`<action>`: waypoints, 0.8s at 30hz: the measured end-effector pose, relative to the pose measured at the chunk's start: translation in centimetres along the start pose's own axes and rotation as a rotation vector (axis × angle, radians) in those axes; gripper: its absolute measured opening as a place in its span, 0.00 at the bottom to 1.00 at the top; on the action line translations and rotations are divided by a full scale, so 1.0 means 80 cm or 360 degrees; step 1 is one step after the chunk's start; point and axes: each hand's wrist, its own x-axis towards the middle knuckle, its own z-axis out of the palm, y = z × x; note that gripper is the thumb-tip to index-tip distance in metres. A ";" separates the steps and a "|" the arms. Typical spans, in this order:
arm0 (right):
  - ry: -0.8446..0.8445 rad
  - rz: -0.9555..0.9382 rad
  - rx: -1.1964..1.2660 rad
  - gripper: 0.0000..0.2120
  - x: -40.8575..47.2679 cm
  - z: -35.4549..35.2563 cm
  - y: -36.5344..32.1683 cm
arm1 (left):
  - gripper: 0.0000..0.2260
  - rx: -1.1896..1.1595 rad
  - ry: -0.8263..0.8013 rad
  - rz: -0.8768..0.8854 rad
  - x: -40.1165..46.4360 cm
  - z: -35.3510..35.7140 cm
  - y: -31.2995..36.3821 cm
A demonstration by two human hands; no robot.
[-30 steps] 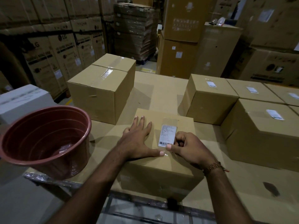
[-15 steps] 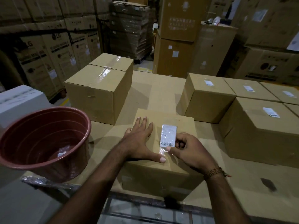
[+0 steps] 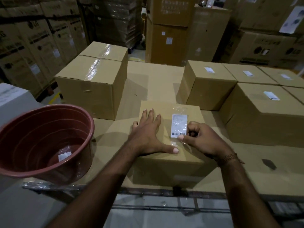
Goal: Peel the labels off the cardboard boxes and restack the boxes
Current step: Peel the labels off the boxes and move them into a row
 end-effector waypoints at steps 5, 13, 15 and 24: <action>-0.0007 0.0057 0.0178 0.08 -0.004 -0.002 -0.007 | 0.67 0.0019 0.0001 0.0020 0.001 0.002 -0.001; -0.0046 0.0157 0.0570 0.13 -0.009 -0.007 -0.019 | 0.68 0.0001 -0.0015 0.0002 0.002 0.000 0.000; -0.0066 0.0169 0.0591 0.14 -0.008 -0.008 -0.018 | 0.68 0.0008 -0.0015 -0.0003 0.003 0.000 0.000; -0.0011 0.0254 0.0649 0.16 0.005 -0.001 -0.010 | 0.67 0.0015 0.0047 0.0006 0.003 0.002 -0.001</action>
